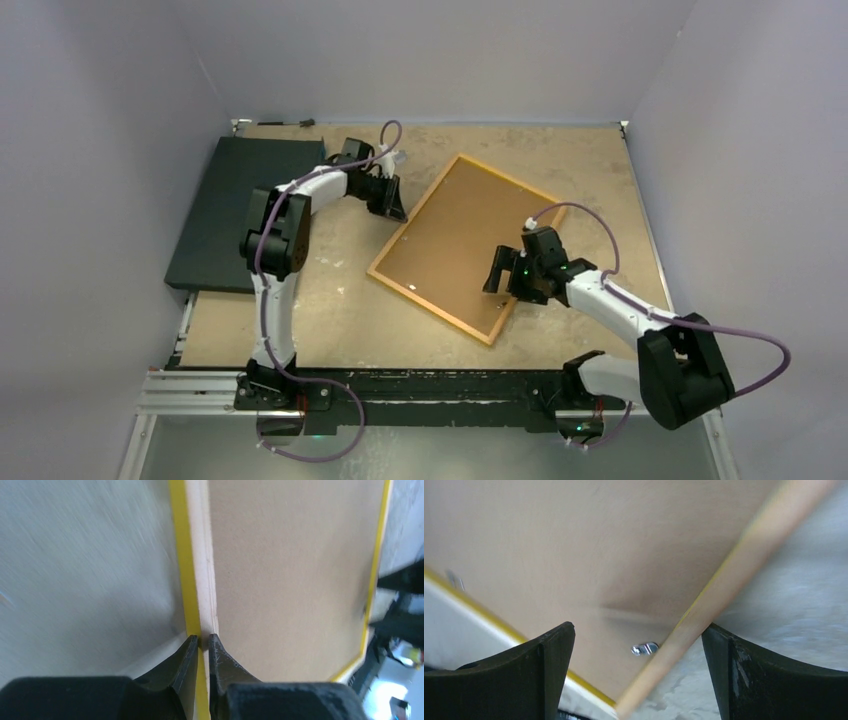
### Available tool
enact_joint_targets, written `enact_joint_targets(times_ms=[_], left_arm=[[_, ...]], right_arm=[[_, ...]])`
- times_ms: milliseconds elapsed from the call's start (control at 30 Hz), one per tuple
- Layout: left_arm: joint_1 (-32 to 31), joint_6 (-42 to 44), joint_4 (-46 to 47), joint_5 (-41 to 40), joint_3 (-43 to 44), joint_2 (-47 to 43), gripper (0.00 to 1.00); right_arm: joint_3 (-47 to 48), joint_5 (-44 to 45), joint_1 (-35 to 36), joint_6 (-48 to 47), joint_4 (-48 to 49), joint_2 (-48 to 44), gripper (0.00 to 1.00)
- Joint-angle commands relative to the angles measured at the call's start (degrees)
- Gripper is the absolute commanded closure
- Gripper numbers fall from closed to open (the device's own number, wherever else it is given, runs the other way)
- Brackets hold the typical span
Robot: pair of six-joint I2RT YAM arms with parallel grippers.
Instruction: Put the photo into the frame
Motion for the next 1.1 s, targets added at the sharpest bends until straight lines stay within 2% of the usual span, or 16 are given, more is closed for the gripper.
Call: enact_joint_targets(times_ms=[0, 167, 300, 467, 567, 667, 733, 867, 900, 967, 1067], left_arm=[[-0.67, -1.02, 2.77, -2.49, 10.57, 8.29, 0.91], [-0.97, -1.41, -1.44, 0.76, 21.9, 13.42, 0.92], [-0.34, 3.56, -9.52, 0.52, 27.97, 12.43, 0.88], [5.3, 8.21, -19.5, 0.67, 31.28, 5.88, 0.74], [8.65, 11.58, -23.24, -1.35, 26.08, -1.97, 0.71], [9.56, 14.64, -23.73, -5.57, 14.12, -9.95, 0.71], [9.82, 14.62, -22.64, -6.65, 5.44, -14.38, 0.71], [10.03, 12.9, -20.75, -3.68, -7.31, -18.45, 0.73], [9.99, 12.64, -19.88, -2.32, -9.67, -18.56, 0.74], [9.8, 11.9, -17.86, -1.16, -12.93, -18.16, 0.76], [8.37, 12.66, -15.31, -3.74, -15.66, -17.26, 0.79]], right_arm=[[2.72, -11.39, 5.46, -2.14, 1.28, 0.93, 0.01], [4.7, -17.16, 10.57, -4.98, 3.75, 7.29, 0.01], [9.46, -17.66, 10.96, -7.54, 0.38, 5.61, 0.01], [15.25, -19.67, 10.95, -8.21, -1.2, 5.21, 0.01], [17.8, -21.32, 10.95, -7.32, 2.17, 5.79, 0.01], [20.2, -23.15, 10.88, -4.92, 9.03, 8.6, 0.01], [23.64, -23.11, 10.89, -7.11, 13.01, 12.49, 0.01], [29.12, -26.61, 10.82, -9.61, 21.33, 21.03, 0.02], [31.27, -24.88, 10.64, -10.29, 21.79, 23.16, 0.02], [37.24, -14.62, 9.81, -14.51, 19.82, 26.94, 0.02], [45.0, -5.52, 2.94, -14.96, 18.94, 32.62, 0.01]])
